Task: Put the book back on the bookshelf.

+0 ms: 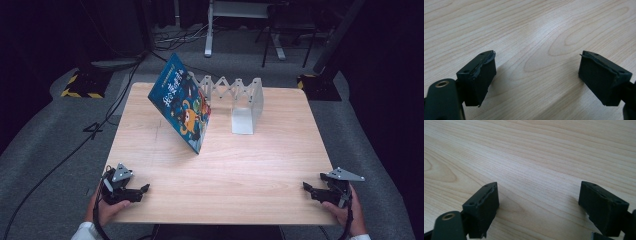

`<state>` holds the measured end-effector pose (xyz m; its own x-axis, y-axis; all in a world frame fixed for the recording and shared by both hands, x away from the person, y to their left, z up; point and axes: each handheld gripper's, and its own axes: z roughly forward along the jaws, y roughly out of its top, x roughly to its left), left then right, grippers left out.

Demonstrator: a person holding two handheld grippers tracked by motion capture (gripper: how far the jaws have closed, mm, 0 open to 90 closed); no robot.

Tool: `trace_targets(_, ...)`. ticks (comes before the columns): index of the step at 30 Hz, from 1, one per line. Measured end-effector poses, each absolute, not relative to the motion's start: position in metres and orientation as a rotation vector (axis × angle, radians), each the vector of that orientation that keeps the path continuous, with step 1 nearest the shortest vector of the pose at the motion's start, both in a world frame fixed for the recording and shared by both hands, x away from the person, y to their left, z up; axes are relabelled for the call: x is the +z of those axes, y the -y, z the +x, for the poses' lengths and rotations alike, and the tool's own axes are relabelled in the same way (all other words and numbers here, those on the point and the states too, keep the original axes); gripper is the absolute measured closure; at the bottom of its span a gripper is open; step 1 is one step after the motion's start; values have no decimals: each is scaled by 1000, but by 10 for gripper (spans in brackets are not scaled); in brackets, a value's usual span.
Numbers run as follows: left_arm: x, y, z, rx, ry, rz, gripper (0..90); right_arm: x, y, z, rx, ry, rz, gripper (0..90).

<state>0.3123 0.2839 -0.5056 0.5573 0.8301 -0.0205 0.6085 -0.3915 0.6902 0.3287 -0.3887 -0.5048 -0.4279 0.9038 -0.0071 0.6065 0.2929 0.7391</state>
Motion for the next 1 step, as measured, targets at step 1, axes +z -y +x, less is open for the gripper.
trace_targets(1,-506,-284,312,434,-1151,2133,152,-505,389,329,940,-2141,1351,168)
